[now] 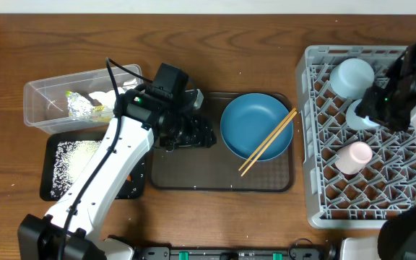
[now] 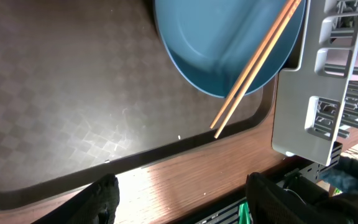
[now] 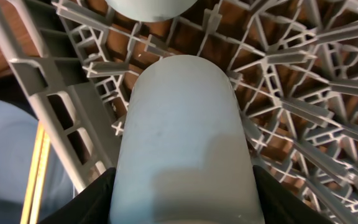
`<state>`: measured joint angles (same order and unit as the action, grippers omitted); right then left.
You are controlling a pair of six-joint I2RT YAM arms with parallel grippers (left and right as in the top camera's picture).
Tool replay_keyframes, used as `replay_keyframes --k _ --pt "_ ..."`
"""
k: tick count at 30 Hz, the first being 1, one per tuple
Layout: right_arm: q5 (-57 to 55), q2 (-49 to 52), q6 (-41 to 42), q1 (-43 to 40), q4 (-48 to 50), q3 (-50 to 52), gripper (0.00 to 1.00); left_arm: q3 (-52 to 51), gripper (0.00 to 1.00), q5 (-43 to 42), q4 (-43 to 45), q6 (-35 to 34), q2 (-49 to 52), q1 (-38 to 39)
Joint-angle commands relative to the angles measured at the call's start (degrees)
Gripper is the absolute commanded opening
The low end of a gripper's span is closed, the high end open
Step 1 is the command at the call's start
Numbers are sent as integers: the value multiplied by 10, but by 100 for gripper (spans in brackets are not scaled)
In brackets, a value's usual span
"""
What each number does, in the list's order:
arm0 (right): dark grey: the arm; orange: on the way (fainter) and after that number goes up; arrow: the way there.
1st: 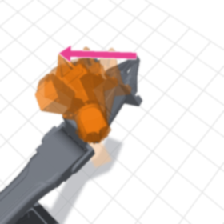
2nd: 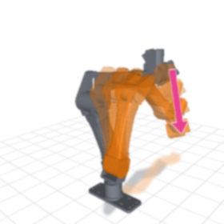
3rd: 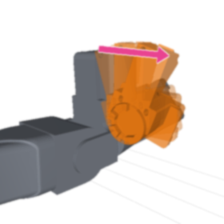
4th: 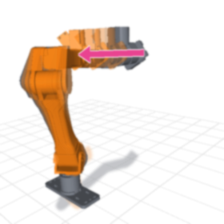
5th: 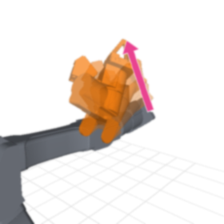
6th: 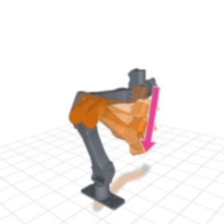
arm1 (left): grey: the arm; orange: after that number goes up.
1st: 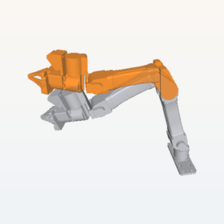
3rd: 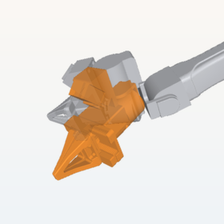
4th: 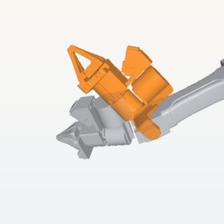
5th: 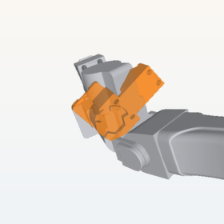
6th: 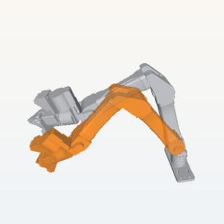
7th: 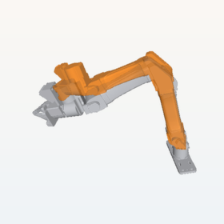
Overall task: Sort waste into correct bins and load items into the dishwasher rack
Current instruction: 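Carry the light-blue cup into the rack and lower it upside down, then open the right gripper to release the cup in the rack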
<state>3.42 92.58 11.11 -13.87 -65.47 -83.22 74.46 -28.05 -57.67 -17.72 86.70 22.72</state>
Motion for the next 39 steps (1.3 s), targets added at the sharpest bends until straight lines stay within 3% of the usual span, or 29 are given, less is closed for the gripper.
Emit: replay_keyframes --k 1,10,11,12,13,16,18,27,33,39 --pt "10 16 -5 11 5 -8 15 -3 69 7 -2 8 -2 2" --pt "0 56 -5 15 4 -6 22 -3 73 7 -2 8 -2 2" --pt "0 58 -5 15 4 -6 35 -3 73 7 -2 8 -2 2" --pt "0 59 -5 15 4 -6 56 -2 73 7 -2 8 -2 2" --pt "0 59 -5 15 4 -6 67 -3 73 7 -3 8 -2 2" --pt "0 59 -5 15 5 -6 91 -3 75 7 -7 8 -2 2" --pt "1 59 -5 15 5 -6 99 -3 76 7 -10 8 -2 2" --pt "21 49 -11 15 -50 -56 99 -3 79 7 -23 27 -2 2" --pt "117 21 -56 15 -137 -121 98 -3 80 29 -21 27 -2 2" --pt "175 -10 -90 16 -145 -121 99 -3 80 26 -17 26 -2 11"
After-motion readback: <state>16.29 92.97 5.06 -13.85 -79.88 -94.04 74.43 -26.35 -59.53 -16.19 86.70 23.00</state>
